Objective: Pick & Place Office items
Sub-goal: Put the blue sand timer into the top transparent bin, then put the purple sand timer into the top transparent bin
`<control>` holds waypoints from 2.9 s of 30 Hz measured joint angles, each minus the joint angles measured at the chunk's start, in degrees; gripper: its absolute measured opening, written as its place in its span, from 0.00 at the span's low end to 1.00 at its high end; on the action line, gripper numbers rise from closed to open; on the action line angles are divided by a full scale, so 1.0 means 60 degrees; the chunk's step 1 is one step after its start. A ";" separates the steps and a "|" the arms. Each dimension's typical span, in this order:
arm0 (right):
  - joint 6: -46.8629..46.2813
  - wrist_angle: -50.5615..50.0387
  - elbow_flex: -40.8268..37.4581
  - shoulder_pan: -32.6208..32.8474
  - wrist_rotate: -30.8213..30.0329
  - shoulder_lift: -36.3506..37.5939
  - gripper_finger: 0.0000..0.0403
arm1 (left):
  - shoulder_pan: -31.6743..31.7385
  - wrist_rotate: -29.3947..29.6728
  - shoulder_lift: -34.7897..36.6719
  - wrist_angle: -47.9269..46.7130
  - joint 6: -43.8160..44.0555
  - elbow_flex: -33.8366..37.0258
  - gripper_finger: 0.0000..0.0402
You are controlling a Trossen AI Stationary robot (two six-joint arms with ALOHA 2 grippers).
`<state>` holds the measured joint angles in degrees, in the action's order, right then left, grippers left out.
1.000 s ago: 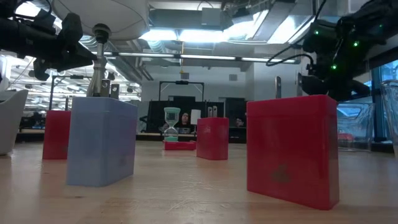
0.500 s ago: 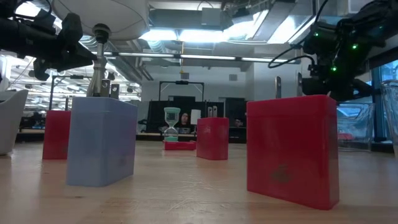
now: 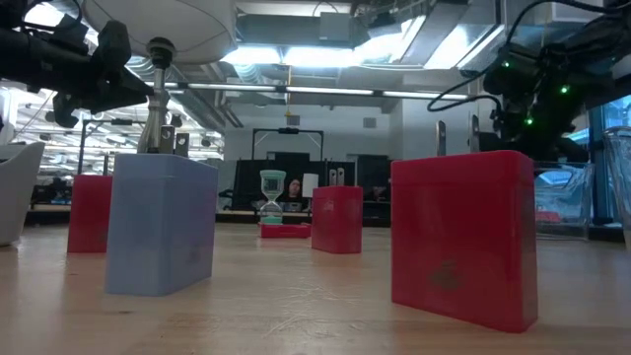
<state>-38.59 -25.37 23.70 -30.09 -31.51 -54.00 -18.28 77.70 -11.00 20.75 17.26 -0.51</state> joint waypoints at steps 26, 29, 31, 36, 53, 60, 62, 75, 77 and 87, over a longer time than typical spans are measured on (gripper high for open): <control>0.1372 0.0290 0.2610 0.0162 0.0289 -0.0004 0.85 | 0.0001 -0.0001 -0.0003 0.0000 0.0000 0.0000 0.22; 0.1875 0.1660 0.2659 0.0441 0.1085 -0.0018 0.85 | 0.0000 -0.0002 -0.0004 0.0000 0.0000 0.0000 0.22; 0.2285 0.2492 0.2663 0.0673 0.1752 -0.0156 0.85 | 0.0000 -0.0002 0.0000 0.0000 0.0000 0.0000 0.22; 0.2902 0.3239 0.2659 0.1142 0.2438 -0.0388 0.85 | 0.0000 -0.0001 0.0000 0.0000 0.0000 0.0000 0.22; 0.4314 0.3224 0.2659 0.1282 0.2401 -0.0401 0.85 | -0.0324 -0.3408 0.0022 0.0216 0.0849 -0.0026 0.22; 0.4766 0.3224 0.2659 0.1282 0.2404 -0.0401 0.85 | -0.0322 -0.3474 0.0022 0.0215 0.0849 -0.0026 0.22; 0.4768 0.3220 0.2659 0.1282 0.2404 -0.0401 0.85 | -0.0313 -0.3481 0.0022 0.0212 0.0844 -0.0026 0.22; 0.4768 0.3100 0.2659 0.1282 0.2404 -0.0401 0.85 | -0.0313 -0.2891 0.0022 0.0219 0.0265 -0.0026 0.22; 0.4768 0.3100 0.2656 0.1282 0.2404 -0.0401 0.85 | -0.0313 -0.2862 0.0022 0.0222 0.0244 -0.0026 0.22; 0.4786 0.3115 0.2656 0.1282 0.1763 -0.0401 0.85 | -0.0313 -0.2313 0.0025 0.0298 0.0167 -0.0026 0.22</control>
<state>-9.87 -6.68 39.64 -22.39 -20.93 -56.40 -20.16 63.82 -10.85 22.54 18.26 -0.67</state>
